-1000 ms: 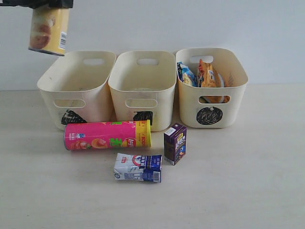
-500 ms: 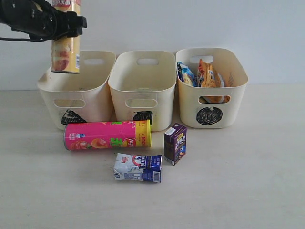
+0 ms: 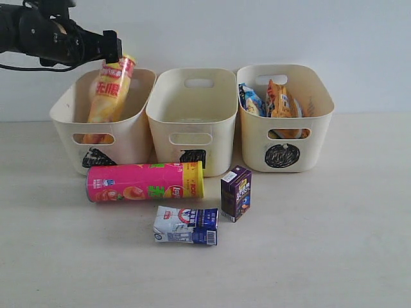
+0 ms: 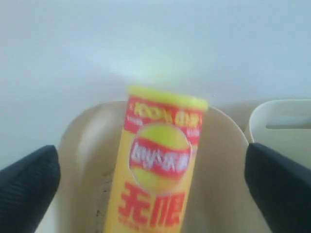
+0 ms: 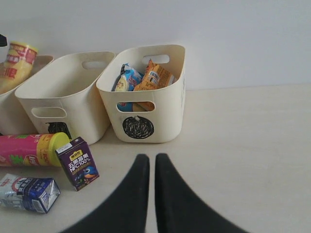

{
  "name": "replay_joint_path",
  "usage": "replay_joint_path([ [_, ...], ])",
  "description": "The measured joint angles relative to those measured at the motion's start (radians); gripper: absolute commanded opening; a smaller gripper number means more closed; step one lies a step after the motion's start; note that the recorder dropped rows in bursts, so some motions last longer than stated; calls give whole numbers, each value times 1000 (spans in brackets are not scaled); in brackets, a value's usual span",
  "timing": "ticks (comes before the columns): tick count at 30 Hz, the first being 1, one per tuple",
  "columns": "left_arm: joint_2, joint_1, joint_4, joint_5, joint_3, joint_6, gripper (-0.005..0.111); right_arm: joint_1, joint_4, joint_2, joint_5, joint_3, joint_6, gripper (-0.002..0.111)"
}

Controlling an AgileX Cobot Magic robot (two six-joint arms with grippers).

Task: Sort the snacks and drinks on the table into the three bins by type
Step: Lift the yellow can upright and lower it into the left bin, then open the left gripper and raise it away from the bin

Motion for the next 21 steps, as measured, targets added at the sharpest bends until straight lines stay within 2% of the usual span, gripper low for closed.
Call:
replay_joint_path([
  [3, -19, 0, 0, 8, 0, 0, 95, 0, 0, 0, 2, 0, 0, 2],
  [5, -49, 0, 0, 25, 0, 0, 89, 0, 0, 0, 2, 0, 0, 2],
  [6, -63, 0, 0, 27, 0, 0, 74, 0, 0, 0, 4, 0, 0, 2],
  [7, -101, 0, 0, 54, 0, 0, 65, 0, 0, 0, 4, 0, 0, 2],
  [8, -120, 0, 0, 69, 0, 0, 42, 0, 0, 0, 4, 0, 0, 2],
  [11, -195, 0, 0, 188, 0, 4, 7, 0, 0, 0, 4, 0, 0, 2],
  [17, -279, 0, -5, 414, 0, 108, 4, 0, 0, 0, 4, 0, 0, 2],
  [21, -371, 0, -101, 516, 51, 204, 4, 0, 0, 0, 4, 0, 0, 2],
])
